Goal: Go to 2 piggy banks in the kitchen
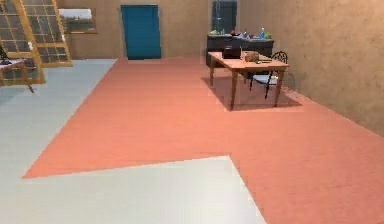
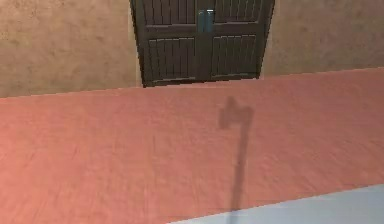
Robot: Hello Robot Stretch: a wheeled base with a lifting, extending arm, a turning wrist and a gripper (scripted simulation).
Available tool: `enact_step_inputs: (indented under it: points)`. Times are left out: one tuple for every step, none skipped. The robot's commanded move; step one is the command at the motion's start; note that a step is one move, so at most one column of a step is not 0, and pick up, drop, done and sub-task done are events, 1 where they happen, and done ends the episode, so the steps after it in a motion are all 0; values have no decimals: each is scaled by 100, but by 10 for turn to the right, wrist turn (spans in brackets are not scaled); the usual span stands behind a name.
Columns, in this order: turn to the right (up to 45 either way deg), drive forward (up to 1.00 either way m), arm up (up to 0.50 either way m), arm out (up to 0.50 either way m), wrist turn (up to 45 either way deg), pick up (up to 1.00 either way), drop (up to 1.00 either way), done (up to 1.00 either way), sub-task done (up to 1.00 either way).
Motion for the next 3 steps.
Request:
enact_step_inputs:
  points:
    - [0,100,0,0,0,0,0,0,0]
    - [-30,0,0,0,0,0,0,0,0]
    - [0,100,0,0,0,0,0,0,0]
